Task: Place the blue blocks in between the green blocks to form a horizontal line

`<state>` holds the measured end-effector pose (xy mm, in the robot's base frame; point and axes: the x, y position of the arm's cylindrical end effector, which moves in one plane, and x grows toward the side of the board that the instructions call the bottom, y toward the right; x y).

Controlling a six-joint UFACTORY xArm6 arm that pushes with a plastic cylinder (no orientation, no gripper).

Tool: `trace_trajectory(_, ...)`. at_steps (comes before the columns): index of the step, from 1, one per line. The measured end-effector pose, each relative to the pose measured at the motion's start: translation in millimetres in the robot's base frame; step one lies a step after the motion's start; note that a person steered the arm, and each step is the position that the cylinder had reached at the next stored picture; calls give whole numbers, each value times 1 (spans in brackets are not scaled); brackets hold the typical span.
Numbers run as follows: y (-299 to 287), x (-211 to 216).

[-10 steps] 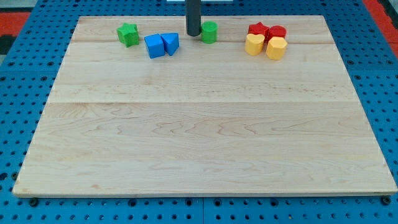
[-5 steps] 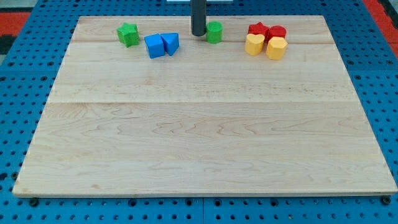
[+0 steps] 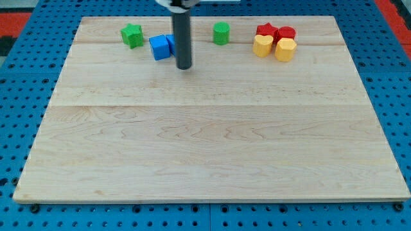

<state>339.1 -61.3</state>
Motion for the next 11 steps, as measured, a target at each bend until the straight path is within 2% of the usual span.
trace_trajectory(1,-12,-34)
trace_trajectory(2,-19,-46)
trace_trajectory(3,-19,-10)
trace_trajectory(5,-29,-53)
trace_trajectory(6,-29,-53)
trace_trajectory(7,-46,-31)
trace_trajectory(8,-83,-33)
trace_trajectory(9,-85,-60)
trace_trajectory(11,-68,-58)
